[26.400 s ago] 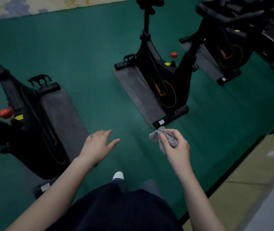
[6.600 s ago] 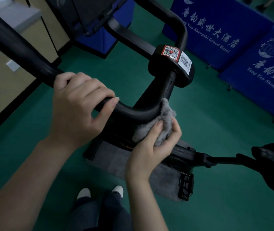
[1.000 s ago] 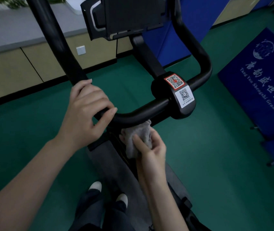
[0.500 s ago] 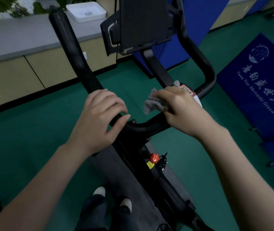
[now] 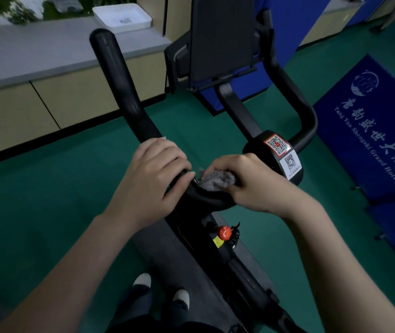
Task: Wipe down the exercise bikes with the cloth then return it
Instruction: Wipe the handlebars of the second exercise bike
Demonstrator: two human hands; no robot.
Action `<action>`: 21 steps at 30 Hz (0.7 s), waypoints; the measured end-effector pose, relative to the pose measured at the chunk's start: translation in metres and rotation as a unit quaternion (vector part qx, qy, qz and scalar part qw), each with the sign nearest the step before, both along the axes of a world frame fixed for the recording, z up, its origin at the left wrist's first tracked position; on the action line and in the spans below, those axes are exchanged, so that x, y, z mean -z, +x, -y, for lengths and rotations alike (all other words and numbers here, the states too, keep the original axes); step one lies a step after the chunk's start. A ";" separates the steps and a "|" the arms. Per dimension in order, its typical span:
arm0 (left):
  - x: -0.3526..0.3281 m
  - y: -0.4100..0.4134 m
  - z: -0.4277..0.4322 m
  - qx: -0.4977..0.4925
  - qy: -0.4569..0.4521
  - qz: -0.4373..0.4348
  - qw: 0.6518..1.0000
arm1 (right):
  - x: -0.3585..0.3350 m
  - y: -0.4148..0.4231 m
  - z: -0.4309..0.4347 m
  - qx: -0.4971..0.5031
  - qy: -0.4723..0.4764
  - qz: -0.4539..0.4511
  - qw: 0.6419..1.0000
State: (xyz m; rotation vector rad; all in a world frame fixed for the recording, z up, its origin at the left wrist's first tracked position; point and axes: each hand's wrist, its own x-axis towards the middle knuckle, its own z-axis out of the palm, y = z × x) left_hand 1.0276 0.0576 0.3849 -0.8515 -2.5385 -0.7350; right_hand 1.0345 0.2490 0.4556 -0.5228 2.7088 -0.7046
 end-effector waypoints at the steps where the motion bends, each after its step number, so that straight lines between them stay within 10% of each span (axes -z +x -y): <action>1: -0.001 0.000 0.000 0.000 -0.001 0.001 1.000 | -0.001 -0.001 -0.003 0.003 0.016 -0.004 1.000; 13: -0.015 0.013 -0.010 -0.038 -0.024 0.027 0.999 | 0.030 0.033 -0.040 0.179 -0.019 -0.251 0.951; 21: -0.026 0.049 -0.049 -0.085 -0.036 0.011 0.996 | 0.038 0.061 -0.061 0.238 -0.209 -0.240 0.918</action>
